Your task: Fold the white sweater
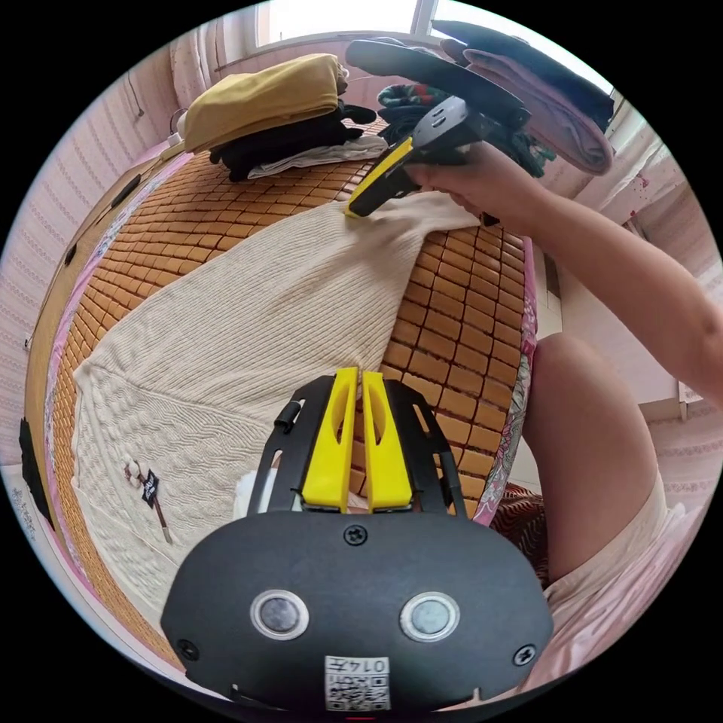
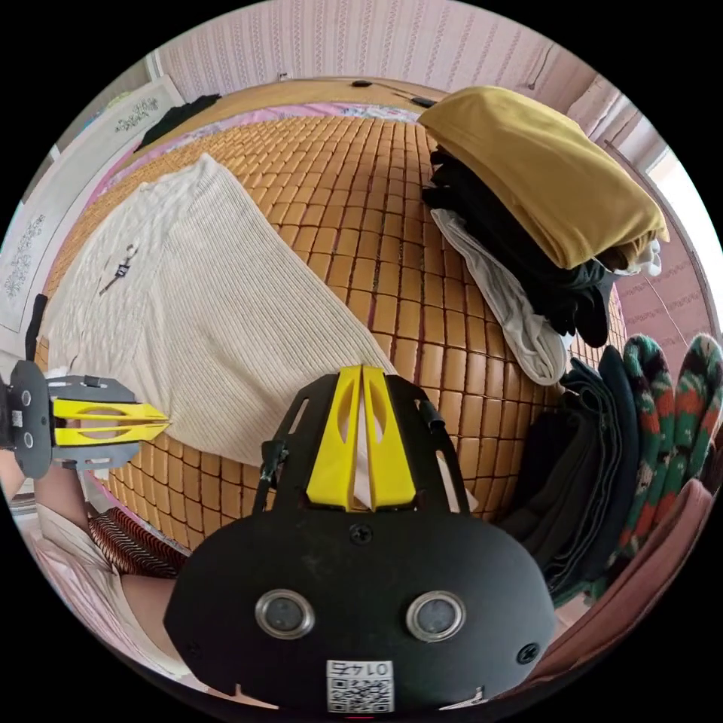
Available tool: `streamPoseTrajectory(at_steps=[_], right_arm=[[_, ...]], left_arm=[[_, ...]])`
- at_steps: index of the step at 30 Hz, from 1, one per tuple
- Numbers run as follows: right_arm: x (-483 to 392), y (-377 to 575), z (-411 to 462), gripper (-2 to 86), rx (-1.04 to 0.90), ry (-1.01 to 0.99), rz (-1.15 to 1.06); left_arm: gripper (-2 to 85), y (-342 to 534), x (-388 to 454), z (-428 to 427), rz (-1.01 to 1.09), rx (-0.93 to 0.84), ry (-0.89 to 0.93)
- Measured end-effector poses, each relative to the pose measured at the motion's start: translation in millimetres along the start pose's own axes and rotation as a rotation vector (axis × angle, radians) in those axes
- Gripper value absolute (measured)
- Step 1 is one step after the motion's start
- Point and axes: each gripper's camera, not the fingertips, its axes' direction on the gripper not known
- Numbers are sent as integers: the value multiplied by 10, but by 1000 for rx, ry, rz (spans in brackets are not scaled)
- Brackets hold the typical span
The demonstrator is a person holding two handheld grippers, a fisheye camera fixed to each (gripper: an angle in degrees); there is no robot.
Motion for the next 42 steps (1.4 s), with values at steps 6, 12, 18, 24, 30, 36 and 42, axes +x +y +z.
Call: streamPoseTrajectory(at_steps=[6, 12, 18, 24, 30, 36, 42], right_arm=[[376, 57, -58, -9, 19, -137, 46], [594, 571, -408, -9, 134, -137, 145], [648, 916, -305, -9, 193, -141, 267], [656, 940, -103, -8, 178, -88, 282], [702, 1018, -11, -8, 212, -92, 327], [632, 1377, -117, -9, 238, -113, 362], [423, 1653, 9, -10, 195, -100, 418]], left_arm=[[-9, -63, -27, -16, 22, 11, -13], [-5, -112, -103, -284, 3, 88, 43], [-4, -539, 25, -35, 30, 93, 50], [-9, -574, 3, 226, 18, 55, 89], [-10, -370, -120, 317, 31, 41, 171], [-10, -176, -225, 247, 7, 68, 191], [-10, -158, -385, 256, 35, 77, 157]])
